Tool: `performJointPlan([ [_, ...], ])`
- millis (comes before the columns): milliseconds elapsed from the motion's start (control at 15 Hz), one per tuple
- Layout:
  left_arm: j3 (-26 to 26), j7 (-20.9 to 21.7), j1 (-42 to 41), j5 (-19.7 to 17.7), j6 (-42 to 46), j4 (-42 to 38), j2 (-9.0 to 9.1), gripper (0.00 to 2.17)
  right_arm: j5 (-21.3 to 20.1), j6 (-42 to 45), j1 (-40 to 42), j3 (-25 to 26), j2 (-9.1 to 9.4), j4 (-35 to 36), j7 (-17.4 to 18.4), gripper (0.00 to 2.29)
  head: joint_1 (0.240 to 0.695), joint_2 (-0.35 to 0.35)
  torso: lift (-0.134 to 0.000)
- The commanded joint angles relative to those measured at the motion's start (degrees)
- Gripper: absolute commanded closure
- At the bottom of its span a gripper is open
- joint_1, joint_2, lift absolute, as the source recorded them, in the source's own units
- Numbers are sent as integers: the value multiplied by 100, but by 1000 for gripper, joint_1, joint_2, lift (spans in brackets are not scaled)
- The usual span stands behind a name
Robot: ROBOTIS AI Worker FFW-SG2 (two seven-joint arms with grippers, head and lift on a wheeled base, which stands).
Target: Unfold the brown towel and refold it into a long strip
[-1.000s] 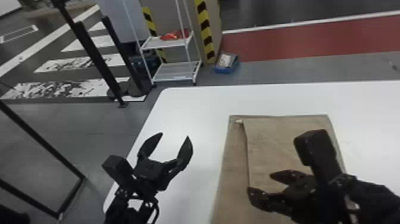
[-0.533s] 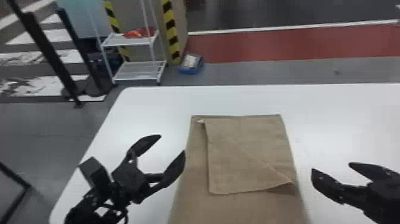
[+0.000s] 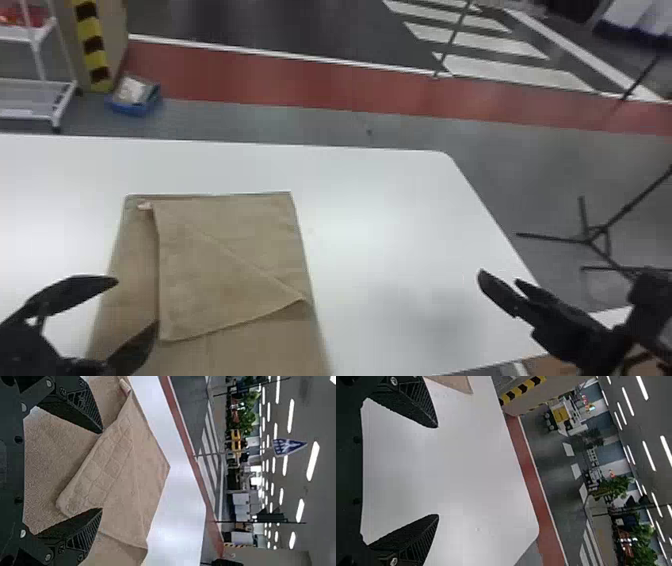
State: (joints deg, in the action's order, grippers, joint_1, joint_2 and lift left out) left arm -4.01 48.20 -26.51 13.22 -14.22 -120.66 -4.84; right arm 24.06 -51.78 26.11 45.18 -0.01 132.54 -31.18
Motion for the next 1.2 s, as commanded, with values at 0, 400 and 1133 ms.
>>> performJointPlan([
  [0,155,85,-21,401,-156,-142,0,211,284,32,-142,729,6,-395,-37,80,695,-350,-123],
  [400,1007,630,277,1587,-490,-151,-9,316,600,-161,-722,1871,6,-958,-169,83,695,-350,-123],
  [1133,752,928,313,1991,-561,130,-35,721,960,-390,-880,2003,-87,-1151,-204,83,695,-350,-123],
])
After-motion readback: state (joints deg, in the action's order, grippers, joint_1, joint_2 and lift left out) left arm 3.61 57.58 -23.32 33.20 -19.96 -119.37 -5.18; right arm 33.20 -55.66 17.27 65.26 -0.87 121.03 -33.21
